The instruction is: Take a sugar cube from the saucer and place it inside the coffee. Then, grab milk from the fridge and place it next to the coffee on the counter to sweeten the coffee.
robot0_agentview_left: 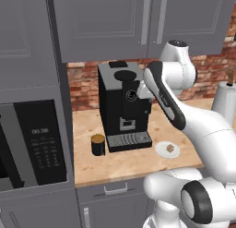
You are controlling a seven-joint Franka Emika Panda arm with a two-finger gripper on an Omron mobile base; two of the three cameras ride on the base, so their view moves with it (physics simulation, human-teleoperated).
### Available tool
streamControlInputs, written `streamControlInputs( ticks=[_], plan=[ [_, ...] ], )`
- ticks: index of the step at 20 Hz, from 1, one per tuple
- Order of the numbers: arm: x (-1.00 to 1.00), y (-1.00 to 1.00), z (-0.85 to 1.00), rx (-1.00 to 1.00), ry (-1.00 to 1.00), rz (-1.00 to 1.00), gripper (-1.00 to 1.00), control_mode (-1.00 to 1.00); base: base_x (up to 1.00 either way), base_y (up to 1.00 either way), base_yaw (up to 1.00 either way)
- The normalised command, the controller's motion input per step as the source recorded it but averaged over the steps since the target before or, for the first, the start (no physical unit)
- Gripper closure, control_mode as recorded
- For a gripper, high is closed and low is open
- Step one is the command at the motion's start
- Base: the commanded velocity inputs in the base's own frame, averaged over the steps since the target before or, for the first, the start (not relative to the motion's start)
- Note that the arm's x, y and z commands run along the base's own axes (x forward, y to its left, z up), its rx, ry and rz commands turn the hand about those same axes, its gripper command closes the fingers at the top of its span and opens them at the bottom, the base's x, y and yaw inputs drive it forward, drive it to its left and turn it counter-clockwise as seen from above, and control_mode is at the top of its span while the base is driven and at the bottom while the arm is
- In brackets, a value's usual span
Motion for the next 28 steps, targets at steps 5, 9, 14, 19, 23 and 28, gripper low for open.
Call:
streamControlInputs(
  ticks=[5,9,14,19,23,28],
  plan=[
    [-0.02,-0.01,-0.01,0.01,0.01,-0.01,-1.00,-1.00,0.00,0.00,0.00],
    [-0.31,-0.56,-0.38,0.00,0.04,-0.04,-1.00,-1.00,0.00,0.00,0.00],
    [-0.56,-0.92,-0.64,0.00,0.00,-0.02,-1.00,-1.00,0.00,0.00,0.00],
    [-0.48,-0.48,-0.74,-0.10,0.06,0.00,-1.00,-1.00,0.00,0.00,0.00],
    [0.00,-0.05,-0.70,-0.17,0.06,0.04,-1.00,-1.00,0.00,0.00,0.00],
    [0.11,0.00,-0.66,-0.04,0.05,0.00,-1.00,-1.00,0.00,0.00,0.00]
  ],
)
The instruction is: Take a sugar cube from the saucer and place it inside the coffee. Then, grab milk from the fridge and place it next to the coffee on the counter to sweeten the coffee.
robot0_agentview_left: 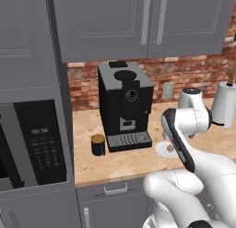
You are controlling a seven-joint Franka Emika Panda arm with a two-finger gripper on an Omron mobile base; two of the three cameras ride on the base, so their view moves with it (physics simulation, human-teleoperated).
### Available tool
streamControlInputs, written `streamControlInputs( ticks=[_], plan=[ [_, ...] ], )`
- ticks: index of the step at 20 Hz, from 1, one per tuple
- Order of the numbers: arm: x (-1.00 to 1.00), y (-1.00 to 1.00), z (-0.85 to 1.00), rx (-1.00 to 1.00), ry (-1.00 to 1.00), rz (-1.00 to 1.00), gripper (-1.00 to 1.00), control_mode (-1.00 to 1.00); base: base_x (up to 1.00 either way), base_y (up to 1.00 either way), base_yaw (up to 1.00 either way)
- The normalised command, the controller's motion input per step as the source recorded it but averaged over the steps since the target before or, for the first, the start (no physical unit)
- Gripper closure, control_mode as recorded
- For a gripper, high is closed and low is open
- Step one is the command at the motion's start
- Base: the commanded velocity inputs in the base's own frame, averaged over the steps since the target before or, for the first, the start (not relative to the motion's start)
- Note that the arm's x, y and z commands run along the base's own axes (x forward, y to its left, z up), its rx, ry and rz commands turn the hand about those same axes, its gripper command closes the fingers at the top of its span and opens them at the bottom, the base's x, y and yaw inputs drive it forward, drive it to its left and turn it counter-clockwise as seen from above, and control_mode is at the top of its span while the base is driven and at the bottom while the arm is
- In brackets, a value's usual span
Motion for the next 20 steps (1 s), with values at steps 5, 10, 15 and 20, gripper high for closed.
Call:
streamControlInputs(
  ticks=[5,10,15,20],
  plan=[
    [0.20,0.00,-0.47,0.00,0.00,0.00,-1.00,-1.00,0.00,0.00,0.00],
    [0.36,0.00,-0.39,0.00,0.01,0.00,-1.00,-1.00,0.00,0.00,0.00],
    [0.24,-0.10,-0.26,0.01,0.00,0.00,-1.00,-1.00,0.00,0.00,0.00],
    [0.09,-0.19,-0.13,0.01,0.00,0.00,-1.00,-1.00,0.00,0.00,0.00]
  ],
)
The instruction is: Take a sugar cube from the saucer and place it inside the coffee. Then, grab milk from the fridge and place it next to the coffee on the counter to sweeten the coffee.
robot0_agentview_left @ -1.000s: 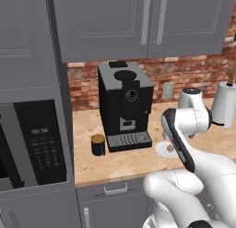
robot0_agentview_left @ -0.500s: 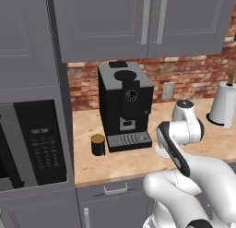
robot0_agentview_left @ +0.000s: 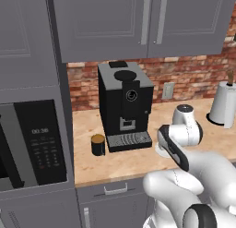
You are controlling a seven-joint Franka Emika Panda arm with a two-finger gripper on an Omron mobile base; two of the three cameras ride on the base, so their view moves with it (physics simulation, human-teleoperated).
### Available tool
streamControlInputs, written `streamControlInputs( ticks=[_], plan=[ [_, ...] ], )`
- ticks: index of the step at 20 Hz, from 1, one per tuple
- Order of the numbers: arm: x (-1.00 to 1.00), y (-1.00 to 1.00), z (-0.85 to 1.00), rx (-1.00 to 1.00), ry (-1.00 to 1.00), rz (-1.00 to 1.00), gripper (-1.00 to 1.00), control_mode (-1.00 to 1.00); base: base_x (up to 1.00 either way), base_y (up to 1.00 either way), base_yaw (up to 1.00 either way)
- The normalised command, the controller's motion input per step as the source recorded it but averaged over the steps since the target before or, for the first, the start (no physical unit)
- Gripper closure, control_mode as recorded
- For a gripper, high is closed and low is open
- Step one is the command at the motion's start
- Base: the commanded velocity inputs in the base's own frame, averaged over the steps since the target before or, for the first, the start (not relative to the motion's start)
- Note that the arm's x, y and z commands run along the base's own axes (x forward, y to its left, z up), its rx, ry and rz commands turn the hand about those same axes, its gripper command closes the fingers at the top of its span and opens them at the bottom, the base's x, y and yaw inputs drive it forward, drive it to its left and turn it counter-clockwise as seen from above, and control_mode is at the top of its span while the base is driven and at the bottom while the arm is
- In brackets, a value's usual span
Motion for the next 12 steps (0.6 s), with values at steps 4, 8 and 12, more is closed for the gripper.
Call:
streamControlInputs(
  ticks=[4,8,12],
  plan=[
    [0.06,-0.06,-0.16,0.00,0.02,0.00,-1.00,-1.00,0.00,0.00,0.00],
    [0.18,0.00,-0.18,0.00,0.00,0.00,-1.00,-1.00,0.00,0.00,0.00],
    [0.25,0.00,-0.14,0.00,0.00,0.00,-1.00,-1.00,0.00,0.00,0.00]
  ],
)
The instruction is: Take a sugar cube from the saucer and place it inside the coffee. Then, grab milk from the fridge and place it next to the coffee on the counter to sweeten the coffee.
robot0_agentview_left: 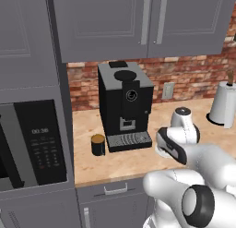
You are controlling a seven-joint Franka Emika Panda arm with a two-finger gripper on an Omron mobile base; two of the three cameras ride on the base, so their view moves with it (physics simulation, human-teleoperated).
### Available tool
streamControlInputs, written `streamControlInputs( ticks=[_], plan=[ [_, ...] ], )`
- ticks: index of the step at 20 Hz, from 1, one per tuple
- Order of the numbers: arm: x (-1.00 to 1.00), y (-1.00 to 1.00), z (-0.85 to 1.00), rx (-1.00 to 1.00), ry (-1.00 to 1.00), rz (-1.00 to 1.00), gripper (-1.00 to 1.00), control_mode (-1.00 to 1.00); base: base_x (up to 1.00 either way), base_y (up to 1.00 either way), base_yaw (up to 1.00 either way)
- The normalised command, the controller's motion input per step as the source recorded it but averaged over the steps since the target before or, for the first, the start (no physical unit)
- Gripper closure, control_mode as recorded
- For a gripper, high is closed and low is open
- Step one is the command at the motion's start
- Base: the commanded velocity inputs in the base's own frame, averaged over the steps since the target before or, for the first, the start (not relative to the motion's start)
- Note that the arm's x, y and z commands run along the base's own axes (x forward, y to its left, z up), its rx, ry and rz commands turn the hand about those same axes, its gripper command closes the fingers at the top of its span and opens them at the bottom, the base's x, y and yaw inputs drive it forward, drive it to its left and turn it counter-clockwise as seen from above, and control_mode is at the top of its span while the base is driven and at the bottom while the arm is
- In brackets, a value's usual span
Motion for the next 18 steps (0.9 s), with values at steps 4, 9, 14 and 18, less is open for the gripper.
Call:
streamControlInputs(
  ticks=[4,9,14,18],
  plan=[
    [0.27,0.00,-0.16,0.00,0.00,0.00,-1.00,-1.00,0.00,0.00,0.00],
    [0.14,0.00,-0.19,0.00,0.00,0.00,-1.00,-1.00,0.00,0.00,0.00],
    [0.09,0.00,-0.17,0.00,0.00,0.00,-1.00,-1.00,0.00,0.00,0.00],
    [0.19,0.00,-0.17,0.01,0.00,0.00,1.00,-1.00,0.00,0.00,0.00]
  ],
)
